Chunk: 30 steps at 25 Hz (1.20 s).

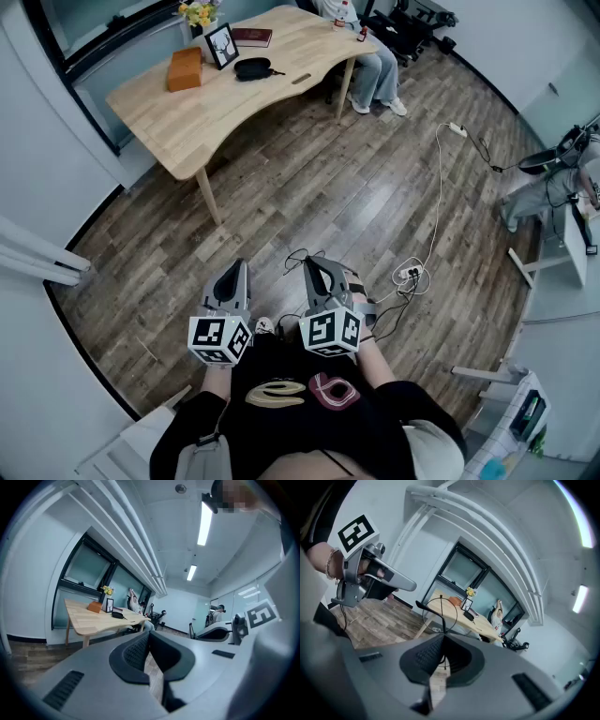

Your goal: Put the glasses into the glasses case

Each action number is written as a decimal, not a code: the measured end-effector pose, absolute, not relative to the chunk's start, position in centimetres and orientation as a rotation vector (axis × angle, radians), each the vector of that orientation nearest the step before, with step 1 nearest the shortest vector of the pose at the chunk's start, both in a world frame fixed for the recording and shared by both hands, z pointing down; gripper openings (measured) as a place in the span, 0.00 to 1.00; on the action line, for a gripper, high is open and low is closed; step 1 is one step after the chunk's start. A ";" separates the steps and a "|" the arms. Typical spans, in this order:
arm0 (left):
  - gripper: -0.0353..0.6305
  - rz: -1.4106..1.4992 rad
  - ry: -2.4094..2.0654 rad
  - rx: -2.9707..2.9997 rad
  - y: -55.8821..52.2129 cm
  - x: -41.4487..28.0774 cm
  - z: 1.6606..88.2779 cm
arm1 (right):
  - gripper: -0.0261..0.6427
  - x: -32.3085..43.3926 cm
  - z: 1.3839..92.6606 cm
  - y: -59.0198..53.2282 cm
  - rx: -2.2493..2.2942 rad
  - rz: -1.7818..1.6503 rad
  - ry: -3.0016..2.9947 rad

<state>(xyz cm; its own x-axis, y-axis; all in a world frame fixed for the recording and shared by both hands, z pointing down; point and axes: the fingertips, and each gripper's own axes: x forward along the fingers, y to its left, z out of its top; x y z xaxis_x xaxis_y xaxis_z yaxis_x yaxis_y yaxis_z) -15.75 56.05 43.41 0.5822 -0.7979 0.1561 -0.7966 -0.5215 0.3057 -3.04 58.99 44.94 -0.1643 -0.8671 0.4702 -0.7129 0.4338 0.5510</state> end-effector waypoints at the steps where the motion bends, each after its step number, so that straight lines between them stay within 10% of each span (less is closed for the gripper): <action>1: 0.08 -0.001 -1.291 2.487 56.0 -15.7 43.3 | 0.06 -3.3 45.0 58.9 1.329 -0.261 -1.929; 30: 0.08 0.067 -1.459 2.432 49.3 -16.5 45.1 | 0.06 -2.8 45.9 50.5 1.299 -0.323 -1.992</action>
<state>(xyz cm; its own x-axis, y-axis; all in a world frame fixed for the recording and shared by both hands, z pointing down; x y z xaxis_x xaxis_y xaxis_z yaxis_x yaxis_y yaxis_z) -16.45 49.27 45.05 0.4821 -0.8544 0.1940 -0.8685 -0.4370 0.2338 -2.75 50.52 45.95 -0.2285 -0.8713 0.4343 -0.6897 0.4597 0.5594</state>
